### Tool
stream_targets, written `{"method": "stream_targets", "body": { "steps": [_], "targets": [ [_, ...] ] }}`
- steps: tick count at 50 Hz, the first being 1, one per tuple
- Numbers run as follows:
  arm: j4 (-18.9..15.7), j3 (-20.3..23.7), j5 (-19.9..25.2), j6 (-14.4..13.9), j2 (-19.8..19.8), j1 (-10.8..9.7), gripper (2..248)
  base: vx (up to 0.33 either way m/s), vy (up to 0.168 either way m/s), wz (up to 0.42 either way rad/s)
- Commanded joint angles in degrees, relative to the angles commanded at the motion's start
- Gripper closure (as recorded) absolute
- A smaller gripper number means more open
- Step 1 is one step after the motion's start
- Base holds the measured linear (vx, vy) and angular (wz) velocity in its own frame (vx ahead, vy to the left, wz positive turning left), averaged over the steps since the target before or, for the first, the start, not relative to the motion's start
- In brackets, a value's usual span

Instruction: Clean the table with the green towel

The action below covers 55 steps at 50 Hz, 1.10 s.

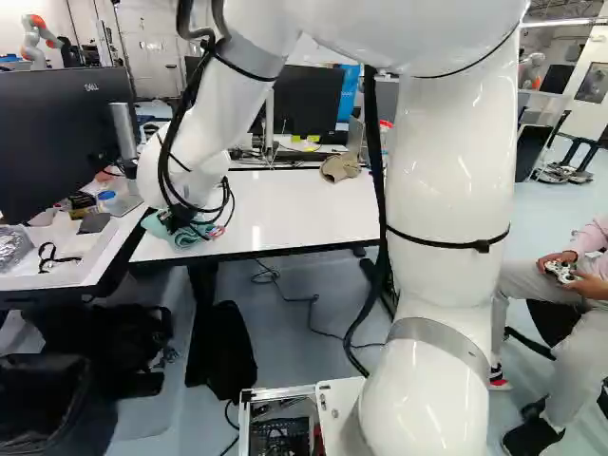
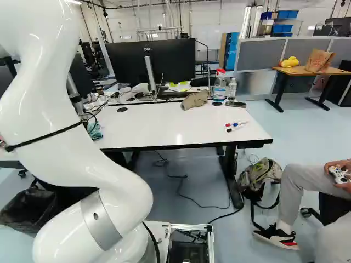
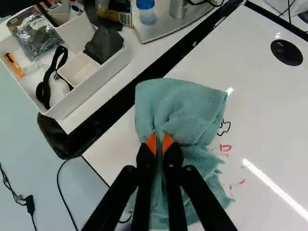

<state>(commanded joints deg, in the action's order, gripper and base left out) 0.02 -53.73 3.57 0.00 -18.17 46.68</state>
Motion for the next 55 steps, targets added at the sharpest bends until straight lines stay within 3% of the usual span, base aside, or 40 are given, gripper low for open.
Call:
{"method": "stream_targets", "body": {
  "steps": [17, 55],
  "targets": [
    [0.0, -3.5, 0.0, 0.0, -2.8, -1.9, 215, 0.0, 0.0, 0.0],
    [0.0, -4.3, 0.0, 0.0, -3.5, -9.0, 215, 0.0, 0.0, 0.0]
  ]
}}
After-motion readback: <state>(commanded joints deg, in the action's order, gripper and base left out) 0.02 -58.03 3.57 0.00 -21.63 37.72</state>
